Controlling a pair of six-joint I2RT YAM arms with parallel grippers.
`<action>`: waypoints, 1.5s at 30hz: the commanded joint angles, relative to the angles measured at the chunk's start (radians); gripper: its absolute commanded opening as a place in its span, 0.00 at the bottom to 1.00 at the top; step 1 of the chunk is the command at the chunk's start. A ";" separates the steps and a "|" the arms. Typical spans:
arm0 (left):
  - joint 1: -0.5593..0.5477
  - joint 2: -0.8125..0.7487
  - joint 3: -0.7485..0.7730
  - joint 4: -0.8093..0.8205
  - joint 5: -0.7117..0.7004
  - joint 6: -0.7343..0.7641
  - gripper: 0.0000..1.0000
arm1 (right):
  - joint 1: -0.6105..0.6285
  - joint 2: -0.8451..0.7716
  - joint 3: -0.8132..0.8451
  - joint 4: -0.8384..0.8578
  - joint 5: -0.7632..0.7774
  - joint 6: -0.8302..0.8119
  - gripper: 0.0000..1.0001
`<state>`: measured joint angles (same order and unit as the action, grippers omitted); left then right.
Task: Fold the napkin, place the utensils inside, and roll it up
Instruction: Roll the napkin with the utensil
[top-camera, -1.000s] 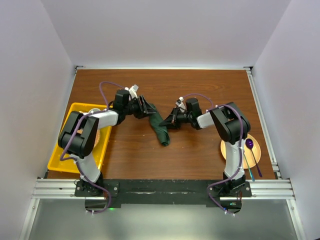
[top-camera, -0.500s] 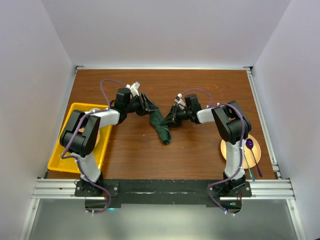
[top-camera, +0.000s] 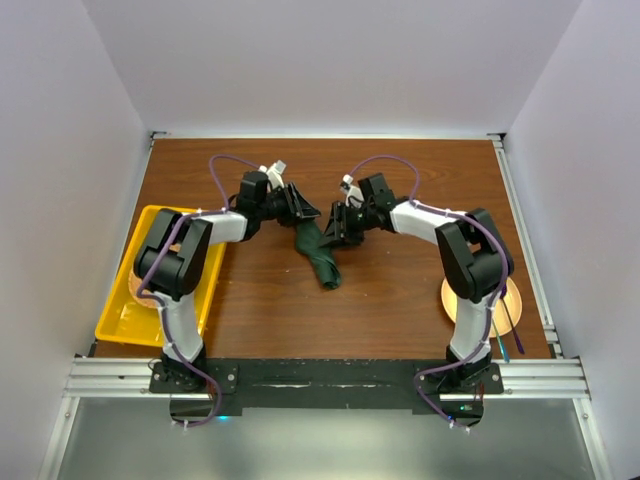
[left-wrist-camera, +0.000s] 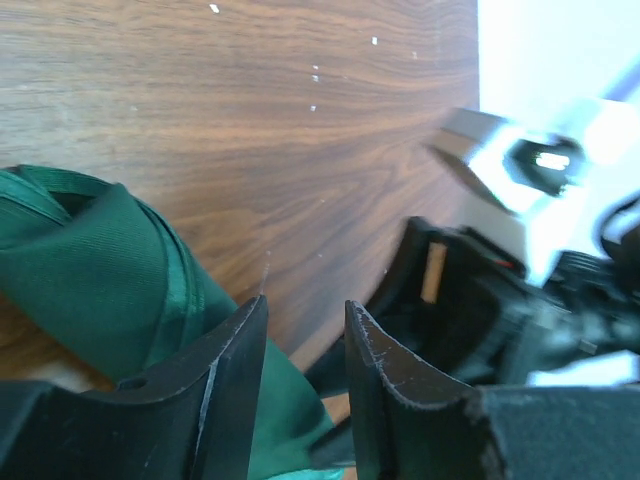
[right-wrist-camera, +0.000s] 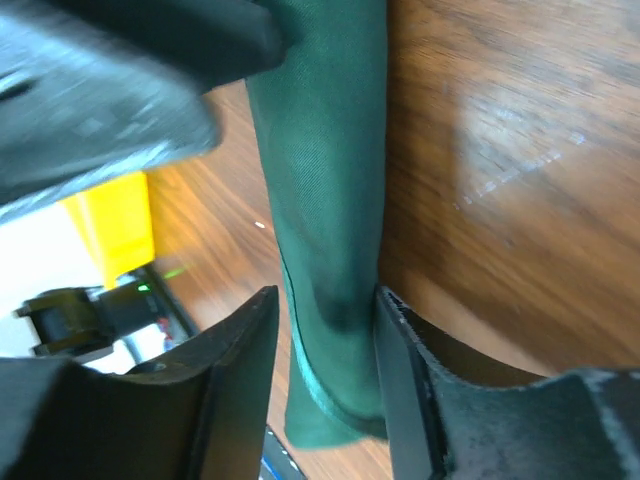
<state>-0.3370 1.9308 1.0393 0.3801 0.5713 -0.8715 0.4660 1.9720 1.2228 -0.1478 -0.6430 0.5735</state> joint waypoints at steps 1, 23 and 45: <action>0.006 0.016 0.064 -0.012 -0.014 0.048 0.41 | 0.002 -0.100 0.070 -0.177 0.106 -0.132 0.49; 0.042 0.096 0.119 -0.009 0.013 0.062 0.40 | 0.088 -0.050 -0.069 0.002 0.025 -0.133 0.12; 0.108 0.165 0.185 -0.010 0.019 0.054 0.41 | 0.103 -0.101 -0.134 0.077 -0.018 -0.084 0.11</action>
<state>-0.2291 2.0651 1.1942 0.3313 0.5732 -0.8196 0.5606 1.9106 1.1580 -0.1295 -0.6399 0.4713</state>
